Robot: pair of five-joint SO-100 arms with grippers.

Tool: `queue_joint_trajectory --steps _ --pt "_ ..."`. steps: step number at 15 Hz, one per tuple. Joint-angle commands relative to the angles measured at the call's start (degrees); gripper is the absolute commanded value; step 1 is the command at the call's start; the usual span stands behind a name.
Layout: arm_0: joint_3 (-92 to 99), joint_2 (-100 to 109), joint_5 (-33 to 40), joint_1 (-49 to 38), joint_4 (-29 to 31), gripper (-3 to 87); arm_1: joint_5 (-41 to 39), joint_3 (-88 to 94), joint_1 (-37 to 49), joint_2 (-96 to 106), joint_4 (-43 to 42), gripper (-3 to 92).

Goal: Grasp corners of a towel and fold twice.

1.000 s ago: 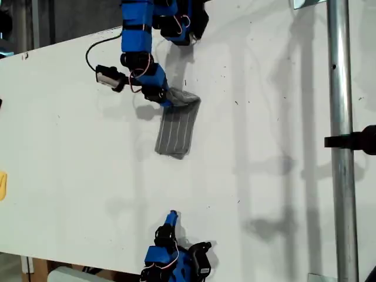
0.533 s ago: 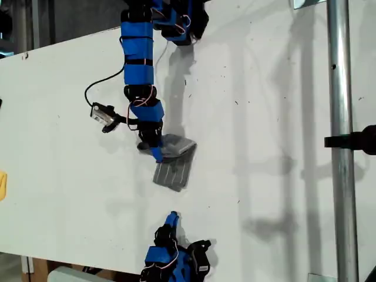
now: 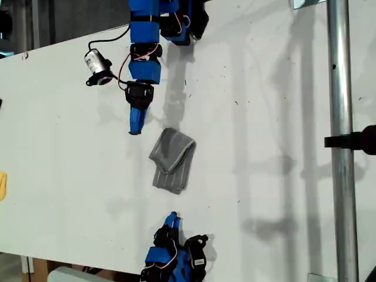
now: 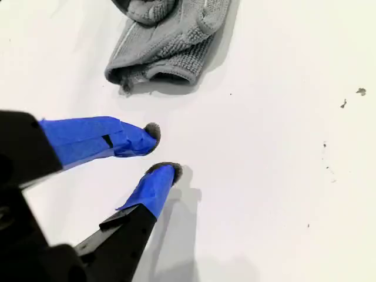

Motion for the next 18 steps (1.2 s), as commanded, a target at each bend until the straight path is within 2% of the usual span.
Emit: queue_joint_trajectory --steps 1,4,5,6,7,9,10,11,12,14,15,16,17,18 --pt "0.4 0.3 -0.2 -1.2 0.1 8.6 -0.1 -2.6 0.2 1.8 4.1 18.4" --pt "0.4 0.3 -0.1 -1.2 0.2 8.6 0.1 -1.1 -0.8 4.0 10.4 15.8" --pt "0.4 0.3 -0.4 -0.8 0.2 8.6 0.3 -0.8 -1.3 6.9 17.3 12.1" --pt "0.4 0.3 -1.0 -0.6 0.2 8.6 0.9 -0.1 -1.8 11.2 26.7 -0.2" --pt "0.4 0.3 3.3 -0.6 0.2 8.6 2.5 1.6 -1.9 16.6 36.8 -0.3" --pt "0.4 0.3 -1.8 -0.7 0.2 8.6 5.1 6.8 -2.5 31.9 55.6 -0.3" --pt "0.4 0.3 5.4 -1.0 0.2 8.6 5.4 9.3 -2.5 41.1 64.9 -0.3" --pt "0.4 0.3 17.7 -1.0 0.2 8.7 6.4 12.7 -2.3 52.4 73.9 -0.3" --pt "0.4 0.2 20.8 0.5 0.3 7.9 8.5 14.6 -2.1 57.6 81.6 -0.3" --pt "0.6 0.2 33.7 0.7 -0.4 7.3 12.9 18.5 -3.4 57.0 84.6 -0.3" --pt "0.6 0.2 34.2 0.7 -0.4 7.2 22.8 20.2 -4.0 57.0 89.9 2.4" --pt "0.6 0.2 34.1 0.7 -0.4 7.2 27.6 21.3 -4.7 57.2 92.7 8.2" --pt "0.6 0.2 34.1 0.7 -0.4 7.2 26.3 21.0 -5.4 57.2 92.8 10.9" --pt "0.6 0.2 34.1 0.6 -0.4 7.2 27.7 20.9 -1.8 57.1 92.5 11.0"
